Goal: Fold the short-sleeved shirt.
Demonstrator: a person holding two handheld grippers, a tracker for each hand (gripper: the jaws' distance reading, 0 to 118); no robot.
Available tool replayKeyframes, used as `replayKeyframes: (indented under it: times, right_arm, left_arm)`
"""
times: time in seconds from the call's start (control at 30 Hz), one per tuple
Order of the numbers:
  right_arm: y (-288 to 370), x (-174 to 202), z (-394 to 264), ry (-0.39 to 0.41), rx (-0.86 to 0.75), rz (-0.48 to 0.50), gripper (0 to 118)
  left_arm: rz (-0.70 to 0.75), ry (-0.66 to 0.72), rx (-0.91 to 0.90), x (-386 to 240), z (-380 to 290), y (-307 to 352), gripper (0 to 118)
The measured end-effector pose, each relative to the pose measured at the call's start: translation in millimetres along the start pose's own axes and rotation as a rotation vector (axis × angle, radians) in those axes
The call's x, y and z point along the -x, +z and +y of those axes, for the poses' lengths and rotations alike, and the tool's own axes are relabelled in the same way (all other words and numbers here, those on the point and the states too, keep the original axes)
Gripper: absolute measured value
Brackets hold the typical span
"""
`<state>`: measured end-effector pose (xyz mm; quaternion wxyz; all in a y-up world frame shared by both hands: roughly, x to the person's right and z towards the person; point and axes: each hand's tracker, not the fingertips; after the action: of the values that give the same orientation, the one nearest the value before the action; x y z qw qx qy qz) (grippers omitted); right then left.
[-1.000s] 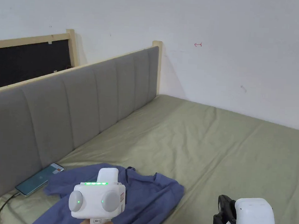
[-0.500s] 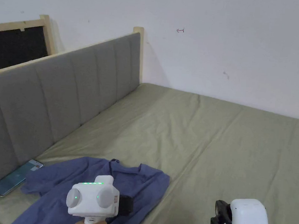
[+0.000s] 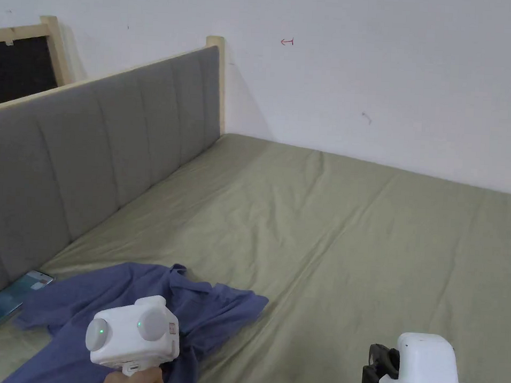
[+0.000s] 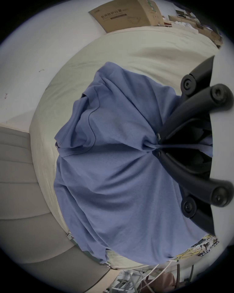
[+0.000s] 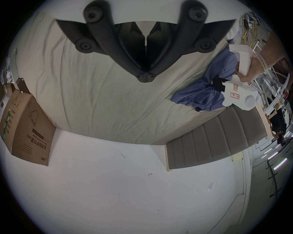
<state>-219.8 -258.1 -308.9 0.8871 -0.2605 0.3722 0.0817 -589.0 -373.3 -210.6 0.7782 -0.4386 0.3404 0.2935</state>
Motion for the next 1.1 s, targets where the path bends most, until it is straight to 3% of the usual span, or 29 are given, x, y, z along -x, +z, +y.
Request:
replayKeyframes:
  times: [0.13, 0.23, 0.4, 0.5, 0.6, 0.67, 0.8, 0.93, 1.1]
  right_arm:
    - [7, -11, 1, -0.043, -0.005, -0.011, 0]
    - [14, -19, 5, -0.045, -0.031, -0.039, 0]
    - [26, -41, 11, -0.101, -0.054, -0.073, 0]
    - [41, -57, 14, -0.121, -0.086, -0.11, 0]
    - [60, -75, 19, -0.14, -0.136, -0.176, 0]
    - [74, -90, 21, -0.16, -0.16, -0.223, 0]
    - [112, -125, 22, -0.219, -0.227, -0.335, 0]
    - [155, -162, 14, -0.274, -0.281, -0.466, 0]
    - [192, -200, -13, -0.33, -0.266, -0.614, 0]
  left_arm:
    - [-0.043, 0.095, 0.001, 4, 12, 14, 3]
    - [-0.058, 0.063, -0.043, -9, 21, 39, 3]
    - [-0.225, 0.043, -0.164, -48, 44, 96, 3]
    - [-0.281, -0.059, -0.225, -91, 51, 127, 3]
    - [-0.429, -0.13, -0.255, -140, 46, 155, 3]
    - [-0.553, -0.158, -0.27, -181, 35, 173, 3]
    - [-0.795, -0.357, -0.268, -269, -6, 211, 3]
    - [-0.967, -0.469, -0.165, -337, -65, 221, 3]
    - [-0.874, -0.634, 0.033, -390, -161, 163, 3]
